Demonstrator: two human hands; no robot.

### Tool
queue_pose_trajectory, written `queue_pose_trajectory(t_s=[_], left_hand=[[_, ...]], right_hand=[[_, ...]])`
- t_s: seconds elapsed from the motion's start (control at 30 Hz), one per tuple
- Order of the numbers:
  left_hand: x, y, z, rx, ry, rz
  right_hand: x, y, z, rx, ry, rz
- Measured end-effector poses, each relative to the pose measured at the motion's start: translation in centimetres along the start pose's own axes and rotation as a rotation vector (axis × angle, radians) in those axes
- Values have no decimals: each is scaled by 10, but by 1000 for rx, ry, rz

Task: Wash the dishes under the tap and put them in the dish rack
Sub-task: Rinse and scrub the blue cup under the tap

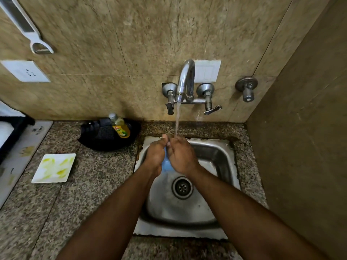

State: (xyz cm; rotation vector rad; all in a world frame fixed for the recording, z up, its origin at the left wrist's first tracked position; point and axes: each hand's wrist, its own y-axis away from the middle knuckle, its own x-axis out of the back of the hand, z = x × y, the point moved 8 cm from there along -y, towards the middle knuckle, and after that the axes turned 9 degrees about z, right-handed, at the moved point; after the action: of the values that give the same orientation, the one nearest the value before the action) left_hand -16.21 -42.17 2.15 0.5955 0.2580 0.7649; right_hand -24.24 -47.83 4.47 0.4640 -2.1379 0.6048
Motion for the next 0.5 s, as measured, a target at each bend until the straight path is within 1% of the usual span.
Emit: queue_pose_trajectory(t_s=[0.07,0.1,0.13,0.17,0.23,0.27,0.3,0.33,0.4,0.47,0.5], left_hand=[[-2,4,-7,11,-15,-32],[-3,7,-11,30,-7,-34],[-4,8,-14,51,24,-41],[-4,7,-16,78,75,-50],[-4,4,-13,138,155,-59],[-3,0,-11,142,170,-46],[-1,-9,-12,139,174,-21],[3,-15,-11,115,135,18],[8,-13,-8,58,49,77],[4,-2,-7,32,1,39],[2,2,-9,37,-3,18]], right_hand=[[-7,-13,27,-280,-131,-128],[-9,-17,33,-337,-124,-181],[-6,-19,31,-309,-67,-195],[-3,-20,24,-229,17,-174],[5,-12,-2,4,142,-66],[9,-5,-13,98,147,-13],[7,1,-16,137,121,2],[5,4,-15,128,65,-9],[-2,-2,3,-34,-99,-44],[-14,-13,32,-298,-259,-121],[-17,-17,40,-388,-283,-160]])
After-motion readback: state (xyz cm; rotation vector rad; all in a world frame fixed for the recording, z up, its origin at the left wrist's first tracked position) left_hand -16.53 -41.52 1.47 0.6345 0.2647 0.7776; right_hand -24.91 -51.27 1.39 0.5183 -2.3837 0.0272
